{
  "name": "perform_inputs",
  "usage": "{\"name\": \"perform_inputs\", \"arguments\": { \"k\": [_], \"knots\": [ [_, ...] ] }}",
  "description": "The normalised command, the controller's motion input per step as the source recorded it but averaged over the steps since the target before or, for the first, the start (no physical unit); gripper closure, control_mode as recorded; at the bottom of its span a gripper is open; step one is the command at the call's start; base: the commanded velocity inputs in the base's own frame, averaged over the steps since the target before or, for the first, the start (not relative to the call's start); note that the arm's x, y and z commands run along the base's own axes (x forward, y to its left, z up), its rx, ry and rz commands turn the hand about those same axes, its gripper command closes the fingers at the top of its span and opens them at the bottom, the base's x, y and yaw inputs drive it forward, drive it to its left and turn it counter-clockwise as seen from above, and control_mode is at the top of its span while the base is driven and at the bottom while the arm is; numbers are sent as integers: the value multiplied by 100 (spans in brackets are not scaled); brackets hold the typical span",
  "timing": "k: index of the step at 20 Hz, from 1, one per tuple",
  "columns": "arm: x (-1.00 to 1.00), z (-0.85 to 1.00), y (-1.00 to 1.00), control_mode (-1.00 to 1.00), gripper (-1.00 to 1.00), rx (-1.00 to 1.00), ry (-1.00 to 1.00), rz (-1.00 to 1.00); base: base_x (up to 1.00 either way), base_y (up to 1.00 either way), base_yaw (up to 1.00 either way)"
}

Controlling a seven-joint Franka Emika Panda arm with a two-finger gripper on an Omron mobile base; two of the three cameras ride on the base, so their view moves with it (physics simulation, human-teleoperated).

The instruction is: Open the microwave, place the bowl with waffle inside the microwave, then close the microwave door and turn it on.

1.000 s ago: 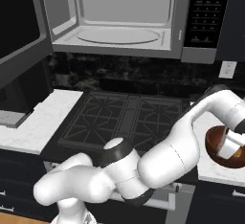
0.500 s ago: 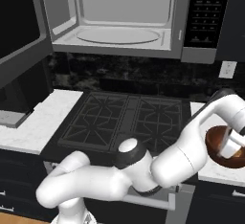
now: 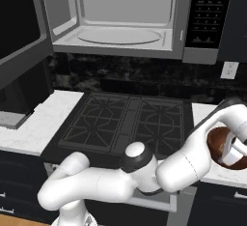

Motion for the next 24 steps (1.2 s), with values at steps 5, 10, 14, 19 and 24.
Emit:
{"name": "perform_inputs", "arguments": {
  "k": [5,10,14,19,24],
  "knots": [
    [4,-19,0,-100,-100,0,-3,-4,0,0,0],
    [12,-19,18,-100,-100,-5,-6,-1,0,0,0],
    [9,-8,25,-100,-100,-13,-3,0,0,0,0],
    [7,-10,8,-100,-100,-14,-1,-2,0,0,0],
    [8,-12,0,-100,-100,-6,-9,-5,0,0,0]
  ]
}}
